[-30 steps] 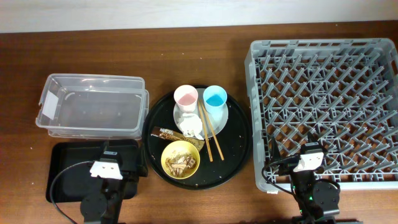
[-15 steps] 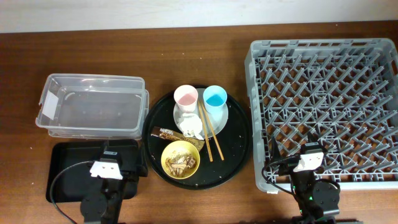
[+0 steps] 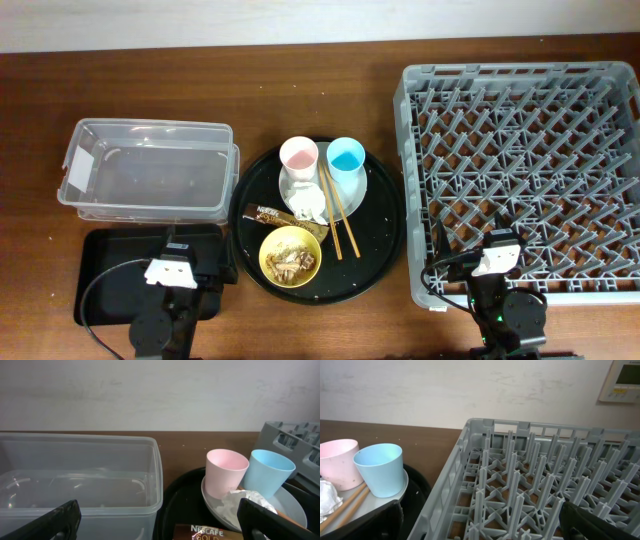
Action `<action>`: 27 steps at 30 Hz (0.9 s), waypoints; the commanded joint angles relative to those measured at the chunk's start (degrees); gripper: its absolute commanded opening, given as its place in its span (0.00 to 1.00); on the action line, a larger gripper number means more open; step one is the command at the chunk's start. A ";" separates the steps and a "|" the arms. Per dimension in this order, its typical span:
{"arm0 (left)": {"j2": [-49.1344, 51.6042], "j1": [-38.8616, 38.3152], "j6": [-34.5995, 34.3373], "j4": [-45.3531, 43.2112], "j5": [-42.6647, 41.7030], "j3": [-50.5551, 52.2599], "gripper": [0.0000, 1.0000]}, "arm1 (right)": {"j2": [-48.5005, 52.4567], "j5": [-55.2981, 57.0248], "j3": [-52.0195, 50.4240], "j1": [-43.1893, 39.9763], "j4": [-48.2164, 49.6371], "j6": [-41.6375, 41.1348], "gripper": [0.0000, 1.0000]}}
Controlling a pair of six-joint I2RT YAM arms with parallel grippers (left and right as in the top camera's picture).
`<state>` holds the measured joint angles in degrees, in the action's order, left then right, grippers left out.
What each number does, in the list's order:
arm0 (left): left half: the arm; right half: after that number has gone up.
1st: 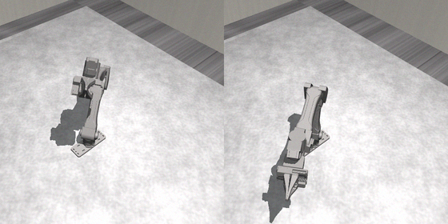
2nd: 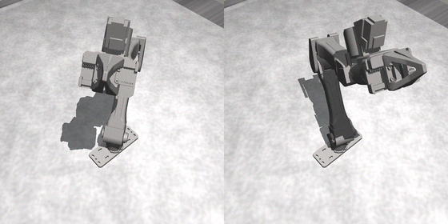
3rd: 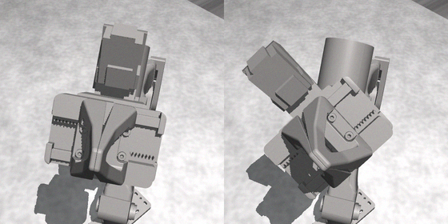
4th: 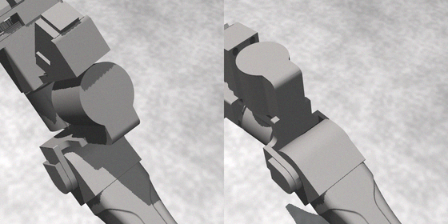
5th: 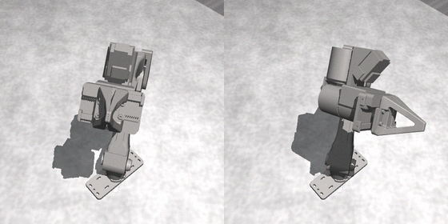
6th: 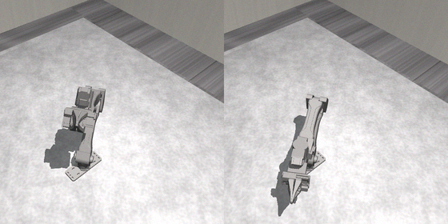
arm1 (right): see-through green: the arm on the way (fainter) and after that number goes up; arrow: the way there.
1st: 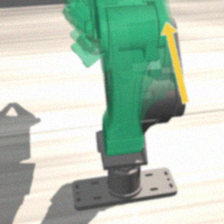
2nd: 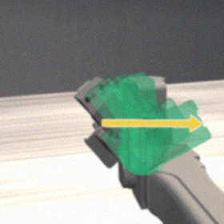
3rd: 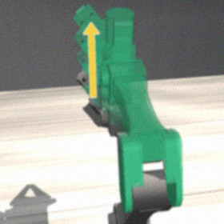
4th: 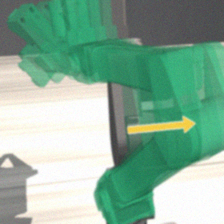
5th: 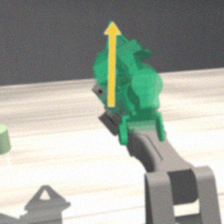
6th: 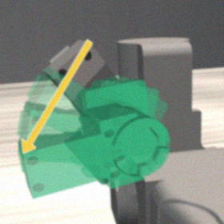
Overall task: Sort waste into correct bins and load items into the dishwasher rack
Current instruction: 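Move the left gripper toward the yellow bowl on the round tray, then grasp the yellow bowl rim with the left gripper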
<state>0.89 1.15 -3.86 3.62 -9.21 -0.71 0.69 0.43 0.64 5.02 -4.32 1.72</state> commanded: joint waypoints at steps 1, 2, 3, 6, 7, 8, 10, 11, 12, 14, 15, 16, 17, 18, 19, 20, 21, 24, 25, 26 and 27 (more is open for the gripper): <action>-0.55 0.13 0.90 -1.55 0.02 0.20 0.99 | -0.37 0.26 -0.33 -0.22 -0.37 -0.02 0.98; -0.55 0.13 0.87 -1.25 -1.92 0.17 0.99 | -0.37 0.26 -0.33 -0.22 -0.37 0.00 0.98; -0.55 0.13 0.87 -2.01 -3.82 0.20 0.99 | -0.37 0.26 -0.33 -0.22 -0.37 0.00 0.98; -0.55 0.13 -1.33 -5.40 -15.58 -0.94 0.99 | -0.37 0.26 -0.33 -0.22 -0.37 0.00 0.98; -0.55 0.13 -3.61 -3.04 -15.67 -2.75 0.99 | -0.37 0.26 -0.33 -0.22 -0.37 0.00 0.98; -0.52 0.13 -3.61 -0.15 -15.65 -4.87 1.00 | -0.37 0.26 -0.33 -0.22 -0.37 0.00 0.98; 0.44 0.13 -3.52 7.93 -15.43 -13.05 0.99 | -0.37 0.26 -0.33 -0.22 -0.37 0.00 0.98; 1.66 0.13 -3.54 10.43 -15.45 -16.72 0.99 | -0.37 0.26 -0.33 -0.22 -0.37 0.00 0.98; 5.51 0.13 -3.52 15.80 -15.45 -24.28 0.99 | -0.37 0.26 -0.33 -0.22 -0.37 0.00 0.98; 11.72 0.13 -3.48 23.41 -16.41 -33.11 0.99 | -0.37 0.26 -0.33 -0.22 -0.37 0.00 0.98; 18.99 0.13 -1.99 31.91 -16.55 -41.94 0.99 | -0.37 0.26 -0.33 -0.22 -0.37 0.00 0.98; 28.83 0.13 -0.35 41.64 -16.55 -52.85 0.99 | -0.37 0.26 -0.33 -0.22 -0.37 0.00 0.98; 35.12 0.13 -0.37 48.54 -16.63 -59.56 0.99 | -0.37 0.26 -0.33 -0.22 -0.37 0.00 0.98; 44.65 0.13 -0.39 57.29 -18.53 -67.95 0.99 | -0.37 0.26 -0.33 -0.22 -0.37 0.00 0.98; 48.78 0.13 -0.37 59.80 -21.11 -70.55 0.99 | -0.37 0.26 -0.33 -0.22 -0.37 0.00 0.98; 52.76 0.13 -0.37 60.30 -21.49 -71.73 0.99 | -0.37 0.26 -0.33 -0.22 -0.37 0.00 0.98; 55.43 0.13 -0.39 60.33 -21.49 -71.71 0.98 | -0.37 0.26 -0.33 -0.22 -0.37 0.00 0.98; 62.75 -0.20 -0.66 63.10 -19.34 -71.65 0.70 | -0.37 0.26 -0.33 -0.22 -0.37 0.00 0.98; 64.63 -1.42 -1.09 64.81 -15.21 -71.65 0.40 | -0.37 0.26 -0.33 -0.22 -0.37 0.00 0.98; 65.57 -2.99 -2.29 65.81 -11.93 -71.49 0.29 | -0.37 0.26 -0.33 -0.22 -0.37 -0.02 0.98; 66.18 -5.27 -3.34 66.18 -8.98 -71.14 0.24 | -0.37 0.26 -0.33 -0.22 -0.37 0.00 0.98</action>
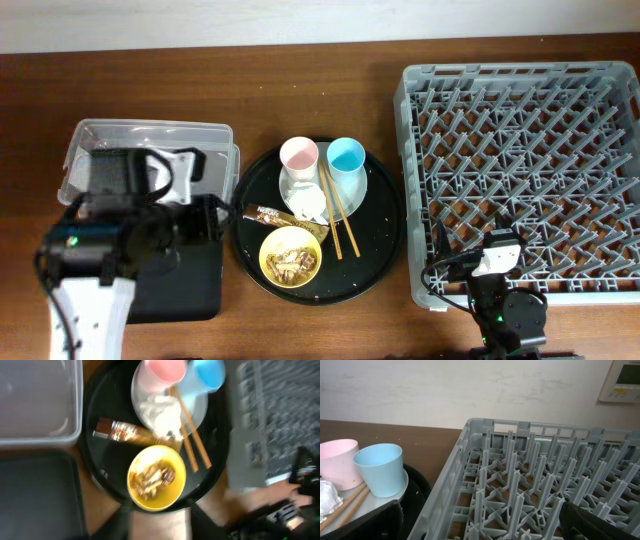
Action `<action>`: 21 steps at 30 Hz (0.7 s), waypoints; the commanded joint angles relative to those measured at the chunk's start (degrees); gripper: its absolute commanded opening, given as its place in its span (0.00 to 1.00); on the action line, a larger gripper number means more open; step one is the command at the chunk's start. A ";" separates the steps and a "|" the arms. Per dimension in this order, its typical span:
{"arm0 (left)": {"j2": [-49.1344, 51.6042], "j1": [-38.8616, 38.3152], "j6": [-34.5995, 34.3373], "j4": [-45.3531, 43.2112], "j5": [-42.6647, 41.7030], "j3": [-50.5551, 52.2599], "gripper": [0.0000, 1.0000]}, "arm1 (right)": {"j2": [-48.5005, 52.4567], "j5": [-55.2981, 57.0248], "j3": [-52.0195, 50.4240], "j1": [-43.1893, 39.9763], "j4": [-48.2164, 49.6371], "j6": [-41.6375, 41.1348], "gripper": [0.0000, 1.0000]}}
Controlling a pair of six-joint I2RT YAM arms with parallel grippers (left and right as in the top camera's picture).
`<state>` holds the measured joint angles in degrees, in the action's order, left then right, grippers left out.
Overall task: Sort waste into correct bins and load items into the dishwasher rack
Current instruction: 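Grasp the yellow bowl rim with the left gripper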
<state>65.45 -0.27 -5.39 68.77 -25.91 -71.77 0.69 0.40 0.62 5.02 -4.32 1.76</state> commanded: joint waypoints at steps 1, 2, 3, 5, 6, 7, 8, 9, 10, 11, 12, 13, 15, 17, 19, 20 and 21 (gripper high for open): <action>1.73 -7.52 -3.32 0.92 9.94 0.66 0.23 | -0.37 0.28 -0.31 -0.22 -0.37 -0.04 0.98; 1.73 -10.03 -4.66 0.87 10.84 1.05 0.23 | -0.37 0.28 -0.31 -0.22 -0.37 -0.04 0.98; 1.73 -13.05 -5.88 0.50 11.17 1.64 0.23 | -0.37 0.28 -0.31 -0.22 -0.37 -0.04 0.98; 1.73 -21.44 -11.85 -2.78 14.82 5.03 0.23 | -0.37 0.28 -0.31 -0.22 -0.37 -0.04 0.98; 1.73 -25.70 -15.69 -5.64 17.33 7.96 0.23 | -0.37 0.28 -0.31 -0.22 -0.37 -0.04 0.98; 1.73 -28.46 -18.27 -8.15 18.32 10.29 0.23 | -0.37 0.28 -0.31 -0.22 -0.37 -0.04 0.99; 1.77 -31.61 -20.61 -12.13 18.45 13.44 0.23 | -0.37 0.28 -0.31 -0.22 -0.37 -0.07 0.98; 2.05 -34.25 -22.29 -16.35 18.49 16.20 0.23 | -0.37 0.28 -0.31 -0.22 -0.37 -0.04 0.98; 3.06 -37.09 -22.49 -21.33 19.08 18.56 0.24 | -0.37 0.28 -0.31 -0.22 -0.37 -0.04 0.99; 4.61 -38.71 -24.30 -22.93 21.57 19.02 0.26 | -0.37 0.28 -0.31 -0.22 -0.37 -0.04 0.98; 6.08 -39.74 -25.07 -23.82 23.56 19.02 0.26 | -0.37 0.28 -0.31 -0.22 -0.37 -0.04 0.98; 8.02 -40.85 -25.11 -25.22 24.81 19.02 0.26 | -0.37 0.28 -0.31 -0.22 -0.37 -0.04 0.98; 11.89 -42.38 -25.90 -27.76 24.92 19.02 0.30 | -0.37 0.28 -0.31 -0.22 -0.37 -0.04 0.98; 16.65 -43.08 -25.90 -29.81 26.10 19.02 0.30 | -0.37 0.28 -0.31 -0.22 -0.37 -0.04 0.98; 20.52 -43.08 -25.90 -31.34 26.16 19.02 0.30 | -0.37 0.28 -0.31 -0.22 -0.37 -0.04 0.98; 21.97 -43.08 -25.90 -31.95 26.16 19.02 0.30 | -0.37 0.28 -0.31 -0.22 -0.37 -0.04 0.98; 23.04 -43.10 -25.90 -32.41 26.16 19.02 0.30 | -0.37 0.28 -0.31 -0.22 -0.37 -0.04 0.98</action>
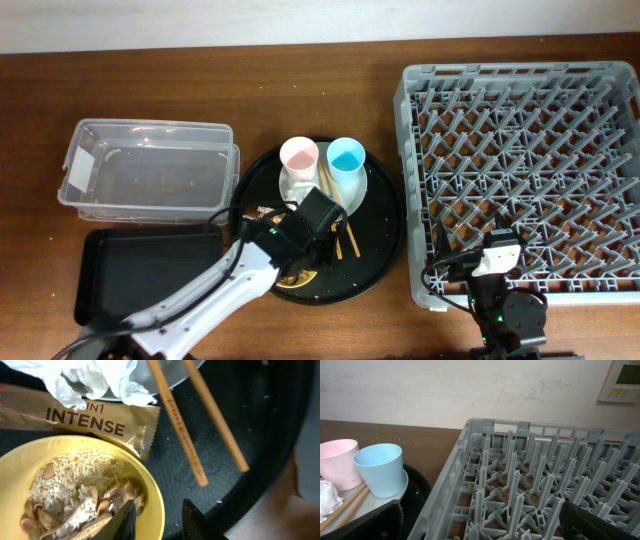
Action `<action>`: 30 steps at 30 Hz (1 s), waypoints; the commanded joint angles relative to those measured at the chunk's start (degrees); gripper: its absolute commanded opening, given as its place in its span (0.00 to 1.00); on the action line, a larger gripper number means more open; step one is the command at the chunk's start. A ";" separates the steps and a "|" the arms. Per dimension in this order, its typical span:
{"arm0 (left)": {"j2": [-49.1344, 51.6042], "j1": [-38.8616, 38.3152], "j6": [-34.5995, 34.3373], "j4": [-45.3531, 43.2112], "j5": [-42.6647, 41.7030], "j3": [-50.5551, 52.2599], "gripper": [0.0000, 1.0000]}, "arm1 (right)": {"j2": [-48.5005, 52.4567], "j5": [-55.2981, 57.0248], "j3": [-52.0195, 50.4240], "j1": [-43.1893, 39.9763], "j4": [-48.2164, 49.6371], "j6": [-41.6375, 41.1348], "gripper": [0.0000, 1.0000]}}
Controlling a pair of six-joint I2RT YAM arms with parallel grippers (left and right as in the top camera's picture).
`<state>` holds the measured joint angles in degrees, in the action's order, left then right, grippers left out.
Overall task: Sort waste into correct bins and load items into the dishwasher rack
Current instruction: 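Grasp the yellow bowl rim with the left gripper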
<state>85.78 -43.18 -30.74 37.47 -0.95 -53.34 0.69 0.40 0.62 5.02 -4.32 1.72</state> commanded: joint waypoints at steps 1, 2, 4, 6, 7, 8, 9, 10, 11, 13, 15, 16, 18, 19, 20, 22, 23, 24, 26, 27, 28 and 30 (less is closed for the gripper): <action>3.54 -0.20 -0.55 -1.60 1.20 0.59 0.30 | -0.37 0.28 -0.31 -0.22 -0.37 0.00 0.98; 4.63 -0.20 -0.55 -2.56 1.20 0.61 0.30 | -0.37 0.28 -0.31 -0.22 -0.37 0.00 0.99; 6.05 -0.20 -0.55 -3.96 1.18 0.59 0.29 | -0.37 0.28 -0.31 -0.22 -0.37 0.00 0.98; 7.41 -0.20 -0.55 -4.11 1.25 0.61 0.29 | -0.37 0.28 -0.31 -0.22 -0.37 0.00 0.98; 8.26 -0.20 -0.55 -4.52 1.22 0.61 0.29 | -0.37 0.28 -0.31 -0.22 -0.37 0.00 0.98; 8.94 -0.24 -0.55 -4.94 1.20 0.61 0.29 | -0.37 0.28 -0.31 -0.22 -0.37 0.00 0.98; 9.57 -0.31 -0.55 -5.20 1.20 0.61 0.29 | -0.37 0.28 -0.31 -0.22 -0.37 0.00 0.98; 10.19 -0.33 -0.52 -5.40 1.22 0.61 0.29 | -0.37 0.28 -0.31 -0.22 -0.37 0.00 0.98; 10.34 -0.33 -0.52 -5.40 1.22 0.61 0.29 | -0.37 0.28 -0.31 -0.22 -0.37 0.00 0.98; 10.34 -0.33 -0.52 -5.33 1.20 0.61 0.20 | -0.37 0.28 -0.31 -0.22 -0.37 0.00 0.98; 10.32 -0.33 -0.52 -5.31 1.20 0.61 0.15 | -0.37 0.28 -0.31 -0.22 -0.37 0.00 0.98; 10.34 -0.33 -0.52 -5.31 1.20 0.59 0.15 | -0.37 0.28 -0.31 -0.22 -0.37 0.00 0.98; 10.32 -0.28 -0.52 -5.35 1.18 0.59 0.15 | -0.37 0.28 -0.31 -0.22 -0.37 0.00 0.99; 10.32 -0.28 -0.52 -5.33 1.16 0.59 0.15 | -0.37 0.28 -0.31 -0.22 -0.37 0.00 0.98; 10.32 -0.28 -0.52 -5.33 1.18 0.59 0.15 | -0.37 0.28 -0.31 -0.22 -0.37 0.00 0.98; 10.32 -0.28 -0.52 -5.33 1.16 0.59 0.11 | -0.37 0.28 -0.31 -0.22 -0.37 0.00 0.98; 10.32 -0.28 -0.52 -5.31 1.03 0.52 0.06 | -0.37 0.28 -0.31 -0.22 -0.37 0.00 0.98; 10.29 -0.28 -0.52 -5.31 0.66 0.44 0.01 | -0.37 0.28 -0.31 -0.22 -0.37 0.00 0.98; 9.14 -0.28 -0.52 -5.14 0.57 0.26 0.01 | -0.37 0.28 -0.31 -0.22 -0.37 0.00 0.98; 8.46 -0.28 -0.52 -5.01 0.59 0.26 0.01 | -0.37 0.28 -0.31 -0.22 -0.37 0.00 0.99; 7.69 -0.28 -0.52 -4.59 0.79 0.26 0.01 | -0.37 0.28 -0.31 -0.22 -0.37 0.00 0.98; 6.45 -0.28 -0.52 -3.54 0.98 0.26 0.01 | -0.37 0.28 -0.31 -0.22 -0.37 0.00 0.98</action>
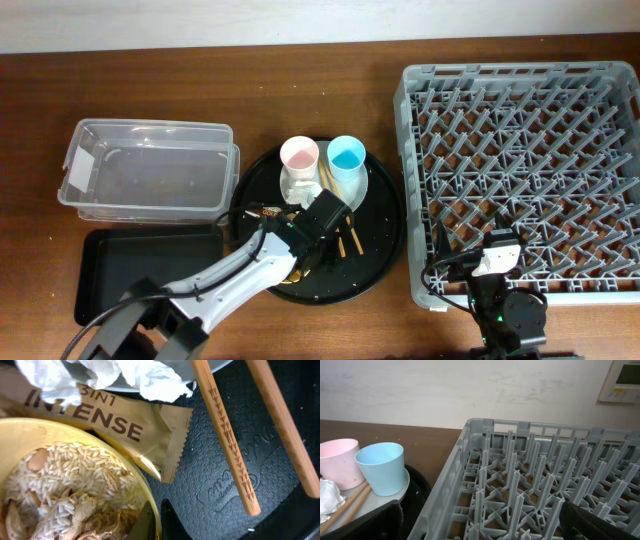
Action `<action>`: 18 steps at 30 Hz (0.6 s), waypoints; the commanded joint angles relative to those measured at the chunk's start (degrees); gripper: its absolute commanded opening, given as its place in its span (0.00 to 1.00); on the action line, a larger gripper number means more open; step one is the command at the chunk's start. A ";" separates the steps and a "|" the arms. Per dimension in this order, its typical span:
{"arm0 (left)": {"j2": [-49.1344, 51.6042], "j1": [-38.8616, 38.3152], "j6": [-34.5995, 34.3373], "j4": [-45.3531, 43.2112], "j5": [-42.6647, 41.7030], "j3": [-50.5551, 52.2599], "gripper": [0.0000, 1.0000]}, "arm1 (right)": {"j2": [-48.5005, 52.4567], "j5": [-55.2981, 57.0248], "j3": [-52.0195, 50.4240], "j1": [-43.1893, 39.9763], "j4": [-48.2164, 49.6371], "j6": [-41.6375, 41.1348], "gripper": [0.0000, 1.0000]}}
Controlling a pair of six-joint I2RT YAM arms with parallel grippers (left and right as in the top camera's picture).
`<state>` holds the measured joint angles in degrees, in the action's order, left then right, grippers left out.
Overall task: Sort waste into correct bins and load items into the dishwasher rack
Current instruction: 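Grasp the yellow bowl rim with the left gripper, then tip the yellow bowl over the black tray to dump food scraps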
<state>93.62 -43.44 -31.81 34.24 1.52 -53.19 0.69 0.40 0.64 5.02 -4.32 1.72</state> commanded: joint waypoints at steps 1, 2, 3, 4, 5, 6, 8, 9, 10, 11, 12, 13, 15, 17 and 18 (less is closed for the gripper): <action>-2.16 -0.02 0.55 0.22 -1.11 0.11 0.01 | -0.37 0.28 -0.33 -0.22 -0.37 0.00 0.98; -2.89 -0.02 0.55 0.52 -1.03 0.09 0.00 | -0.37 0.28 -0.33 -0.22 -0.37 0.00 0.98; -3.56 -0.02 0.55 0.57 -1.07 0.09 0.00 | -0.37 0.28 -0.33 -0.22 -0.37 0.00 0.98; -4.59 -0.02 0.55 0.79 -1.07 0.09 0.01 | -0.37 0.28 -0.33 -0.22 -0.37 0.00 0.98; -5.79 -0.02 0.55 1.29 -1.07 0.09 0.00 | -0.37 0.28 -0.33 -0.22 -0.37 0.00 0.98; -7.06 -0.02 0.55 1.84 -1.07 0.09 0.01 | -0.37 0.28 -0.33 -0.22 -0.37 0.00 0.98; -10.36 0.00 0.55 3.02 -1.31 -0.13 0.00 | -0.37 0.28 -0.33 -0.22 -0.37 0.00 0.98; -12.44 0.00 0.55 4.07 -1.25 -0.46 0.00 | -0.37 0.28 -0.33 -0.22 -0.37 0.00 0.98; -15.15 0.57 0.55 5.16 -1.31 -0.55 0.01 | -0.37 0.28 -0.33 -0.22 -0.37 0.00 0.98; -17.90 1.70 0.55 6.71 -1.55 -0.55 0.00 | -0.37 0.28 -0.33 -0.22 -0.37 0.00 0.98; -21.14 3.76 0.59 8.70 -3.26 -0.55 0.00 | -0.37 0.28 -0.33 -0.22 -0.37 0.00 0.98; -23.87 6.03 1.22 10.45 -5.25 -0.55 0.00 | -0.37 0.28 -0.33 -0.22 -0.37 0.00 0.98; -29.77 13.38 6.12 14.58 -12.13 -0.55 0.00 | -0.37 0.28 -0.33 -0.22 -0.37 0.00 0.98; -33.09 20.61 10.19 18.86 -14.64 -0.55 0.00 | -0.37 0.28 -0.33 -0.22 -0.37 0.00 0.98; -34.12 25.00 12.41 20.87 -15.61 -0.55 0.00 | -0.37 0.28 -0.33 -0.22 -0.37 0.00 0.98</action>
<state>62.83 -26.39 -26.59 51.83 -8.84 -53.19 0.69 0.38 0.62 5.02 -4.32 1.72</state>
